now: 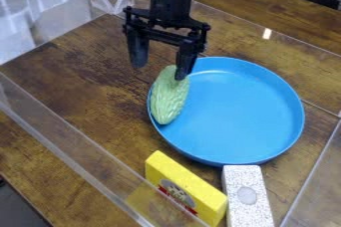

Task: Put the green object in the blue tray

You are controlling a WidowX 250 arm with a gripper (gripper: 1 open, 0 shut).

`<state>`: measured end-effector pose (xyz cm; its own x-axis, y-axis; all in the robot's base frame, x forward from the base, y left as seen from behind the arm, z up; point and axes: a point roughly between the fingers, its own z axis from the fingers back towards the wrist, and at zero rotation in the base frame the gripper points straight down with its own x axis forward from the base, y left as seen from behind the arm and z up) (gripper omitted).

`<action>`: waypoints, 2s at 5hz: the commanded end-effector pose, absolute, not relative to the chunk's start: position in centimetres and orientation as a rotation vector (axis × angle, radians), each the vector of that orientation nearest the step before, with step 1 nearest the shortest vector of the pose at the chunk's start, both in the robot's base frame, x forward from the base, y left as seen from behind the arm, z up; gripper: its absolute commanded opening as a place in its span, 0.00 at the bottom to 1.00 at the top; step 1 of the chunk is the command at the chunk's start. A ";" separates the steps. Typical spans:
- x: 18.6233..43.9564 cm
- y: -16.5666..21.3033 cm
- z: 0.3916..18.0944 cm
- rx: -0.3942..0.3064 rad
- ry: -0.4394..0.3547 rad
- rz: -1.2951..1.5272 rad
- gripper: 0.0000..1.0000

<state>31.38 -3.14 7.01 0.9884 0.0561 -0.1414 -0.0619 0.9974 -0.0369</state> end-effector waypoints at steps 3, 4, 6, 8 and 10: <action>32.4 -4.7 9.2 -0.066 0.076 0.114 1.00; 32.1 -4.7 8.4 -0.067 0.083 0.179 1.00; 31.0 -3.5 7.9 -0.048 0.101 0.178 1.00; 30.8 -2.3 7.0 -0.032 0.104 0.202 1.00; 31.4 -2.1 6.0 -0.032 0.088 0.234 1.00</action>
<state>30.57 -2.82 4.81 0.9677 0.2123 -0.1360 -0.2155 0.9764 -0.0096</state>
